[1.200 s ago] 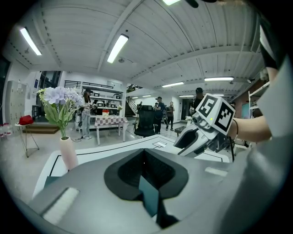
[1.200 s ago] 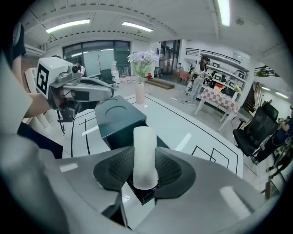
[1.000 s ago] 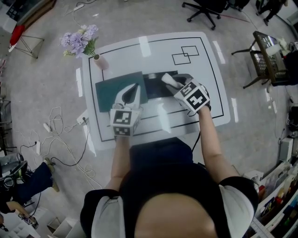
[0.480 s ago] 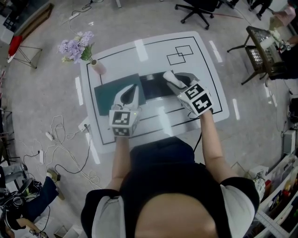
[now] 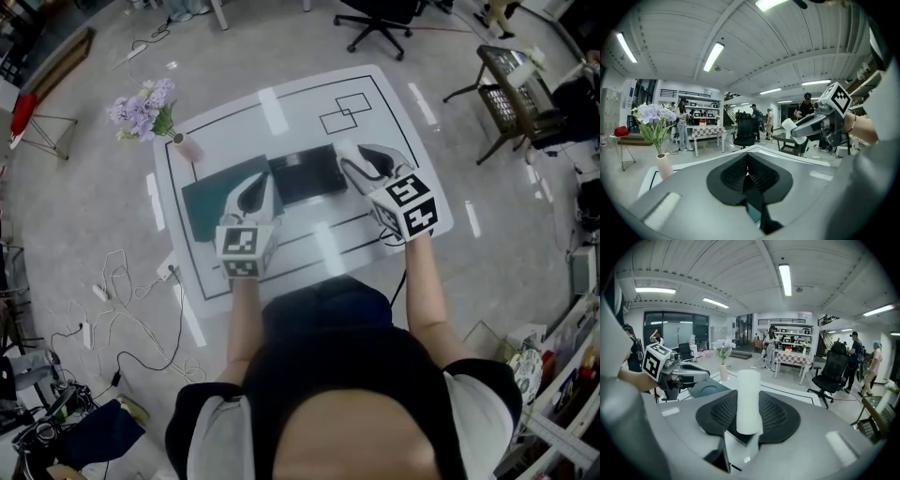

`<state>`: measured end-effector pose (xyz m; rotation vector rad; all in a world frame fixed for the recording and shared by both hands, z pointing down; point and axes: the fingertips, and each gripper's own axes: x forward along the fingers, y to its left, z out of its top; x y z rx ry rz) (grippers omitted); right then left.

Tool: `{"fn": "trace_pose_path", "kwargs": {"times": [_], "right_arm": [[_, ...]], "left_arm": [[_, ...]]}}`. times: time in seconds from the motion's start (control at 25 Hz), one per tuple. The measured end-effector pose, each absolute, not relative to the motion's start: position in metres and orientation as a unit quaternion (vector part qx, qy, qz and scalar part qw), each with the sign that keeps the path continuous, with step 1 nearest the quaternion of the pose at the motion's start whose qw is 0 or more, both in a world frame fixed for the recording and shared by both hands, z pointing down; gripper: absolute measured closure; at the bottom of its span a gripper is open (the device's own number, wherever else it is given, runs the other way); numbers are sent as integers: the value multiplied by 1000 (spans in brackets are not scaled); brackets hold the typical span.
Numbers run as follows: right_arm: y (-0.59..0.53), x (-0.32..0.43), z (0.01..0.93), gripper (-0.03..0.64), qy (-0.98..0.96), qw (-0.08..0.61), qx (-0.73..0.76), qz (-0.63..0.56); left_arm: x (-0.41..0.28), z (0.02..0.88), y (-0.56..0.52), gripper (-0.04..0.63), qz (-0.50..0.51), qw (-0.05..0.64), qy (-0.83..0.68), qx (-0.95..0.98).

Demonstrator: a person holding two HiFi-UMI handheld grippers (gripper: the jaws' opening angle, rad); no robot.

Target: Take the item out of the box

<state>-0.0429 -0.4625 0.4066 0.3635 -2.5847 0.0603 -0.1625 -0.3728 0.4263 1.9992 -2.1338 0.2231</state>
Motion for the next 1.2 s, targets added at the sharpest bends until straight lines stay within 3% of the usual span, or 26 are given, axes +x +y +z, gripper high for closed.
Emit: {"fn": "trace_pose_path", "kwargs": {"times": [0.64,0.92,1.2], "right_arm": [[-467,3,378,479,-950,108,275,99],[-464,21,399,479,-940,68,300,149],[-468,30,404,480,-934,73,319,146]], "left_arm": [[-150,412,-372,586,67,83,-723,682],[-136,414,-374,586,67,84,-716,690],[-134,415,-372,586,69,84,-718,688]]}}
